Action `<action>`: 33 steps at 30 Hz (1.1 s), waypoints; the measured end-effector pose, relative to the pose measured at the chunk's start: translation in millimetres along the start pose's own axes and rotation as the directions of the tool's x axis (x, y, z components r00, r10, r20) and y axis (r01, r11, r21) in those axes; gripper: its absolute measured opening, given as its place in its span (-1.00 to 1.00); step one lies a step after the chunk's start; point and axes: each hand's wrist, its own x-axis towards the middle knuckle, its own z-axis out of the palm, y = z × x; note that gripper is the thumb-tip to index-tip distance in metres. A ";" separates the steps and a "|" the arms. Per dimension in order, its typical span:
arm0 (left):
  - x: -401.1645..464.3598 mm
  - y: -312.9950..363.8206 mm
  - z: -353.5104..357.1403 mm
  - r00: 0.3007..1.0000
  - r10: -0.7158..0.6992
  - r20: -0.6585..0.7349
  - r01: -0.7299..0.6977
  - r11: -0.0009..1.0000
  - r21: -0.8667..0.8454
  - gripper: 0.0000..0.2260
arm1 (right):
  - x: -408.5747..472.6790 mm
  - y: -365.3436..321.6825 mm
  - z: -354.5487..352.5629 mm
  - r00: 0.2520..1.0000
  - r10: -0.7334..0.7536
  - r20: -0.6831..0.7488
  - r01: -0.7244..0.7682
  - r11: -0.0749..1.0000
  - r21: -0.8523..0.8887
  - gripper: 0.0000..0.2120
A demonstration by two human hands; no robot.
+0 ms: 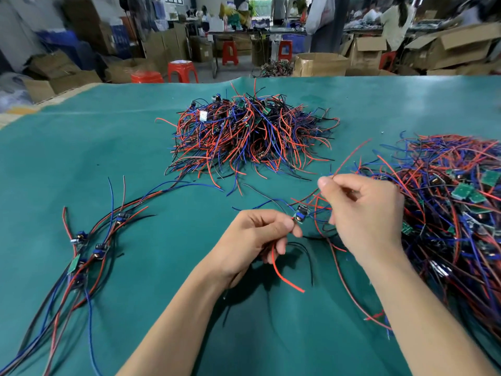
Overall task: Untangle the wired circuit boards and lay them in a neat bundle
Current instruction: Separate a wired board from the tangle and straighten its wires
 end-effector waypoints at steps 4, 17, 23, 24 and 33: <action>-0.9 0.7 -0.2 0.995 -0.003 0.097 0.005 1.000 -0.022 -0.82 | 11.1 7.7 -15.2 0.974 -0.047 -0.222 0.021 0.993 -0.117 -0.73; 3.8 -2.4 -3.0 0.996 -0.010 -0.087 -0.009 0.974 -0.224 -0.81 | -9.5 -14.7 3.4 0.981 -0.072 -0.179 0.056 0.994 -0.091 -0.62; 1.1 -0.1 -1.9 1.000 0.027 0.004 -0.026 0.986 -0.167 -0.81 | -28.3 -24.0 21.7 0.988 -0.115 0.107 0.120 0.992 -0.034 -0.80; 0.6 0.7 -1.1 0.999 0.028 0.017 -0.026 0.987 -0.157 -0.80 | -27.1 -23.4 19.5 0.989 -0.099 0.110 0.101 0.995 -0.014 -0.81; -3.0 5.9 -2.1 0.991 0.024 0.130 -0.010 0.994 -0.112 -0.77 | -29.9 -28.0 17.5 0.983 -0.167 0.070 0.165 0.986 0.039 -0.82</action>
